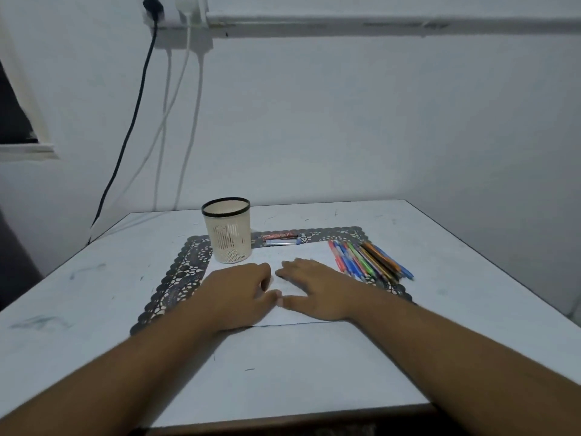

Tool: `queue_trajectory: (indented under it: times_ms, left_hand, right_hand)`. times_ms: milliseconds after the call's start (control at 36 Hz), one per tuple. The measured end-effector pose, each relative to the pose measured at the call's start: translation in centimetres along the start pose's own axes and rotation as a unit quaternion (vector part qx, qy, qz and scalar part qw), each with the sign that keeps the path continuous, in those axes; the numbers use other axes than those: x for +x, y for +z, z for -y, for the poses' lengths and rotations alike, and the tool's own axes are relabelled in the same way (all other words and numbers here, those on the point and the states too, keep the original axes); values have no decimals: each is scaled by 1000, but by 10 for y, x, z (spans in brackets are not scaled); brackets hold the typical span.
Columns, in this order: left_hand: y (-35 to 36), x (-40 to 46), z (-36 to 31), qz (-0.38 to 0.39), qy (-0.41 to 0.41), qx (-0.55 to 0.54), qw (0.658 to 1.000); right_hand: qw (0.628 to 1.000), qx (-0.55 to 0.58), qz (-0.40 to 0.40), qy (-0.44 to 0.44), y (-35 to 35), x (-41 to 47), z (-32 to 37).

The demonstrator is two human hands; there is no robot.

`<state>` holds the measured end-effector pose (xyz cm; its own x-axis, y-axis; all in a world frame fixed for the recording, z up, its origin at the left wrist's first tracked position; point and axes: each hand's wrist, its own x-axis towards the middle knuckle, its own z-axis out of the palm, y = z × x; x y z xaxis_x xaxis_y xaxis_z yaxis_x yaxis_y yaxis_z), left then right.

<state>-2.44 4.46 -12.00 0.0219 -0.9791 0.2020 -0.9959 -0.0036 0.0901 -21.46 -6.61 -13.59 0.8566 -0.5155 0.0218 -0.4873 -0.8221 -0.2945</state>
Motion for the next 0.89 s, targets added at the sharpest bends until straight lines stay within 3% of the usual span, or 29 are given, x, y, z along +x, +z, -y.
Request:
queue_trajectory:
  times_ms: [194, 333, 389, 444, 528, 667, 889]
  left_hand:
    - [0, 32, -3, 1, -6, 41, 999]
    - [22, 49, 6, -64, -4, 27, 998]
    - [29, 49, 10, -69, -21, -9, 997]
    - [32, 48, 12, -75, -17, -22, 997]
    - [32, 47, 12, -80, -8, -32, 996]
    - [34, 48, 12, -83, -3, -26, 996]
    - [37, 51, 16, -84, -3, -32, 996]
  right_hand:
    - [1000, 16, -5, -25, -4, 1, -5]
    - [997, 71, -5, -5, -12, 2, -6]
    - [988, 134, -62, 36, -14, 1, -8]
    - [968, 160, -173, 85, -20, 2, -16]
    - [946, 75, -262, 177, -35, 6, -31]
    - [926, 23, -228, 300, -37, -1, -42]
    - [929, 1, -202, 309, -30, 1, -49]
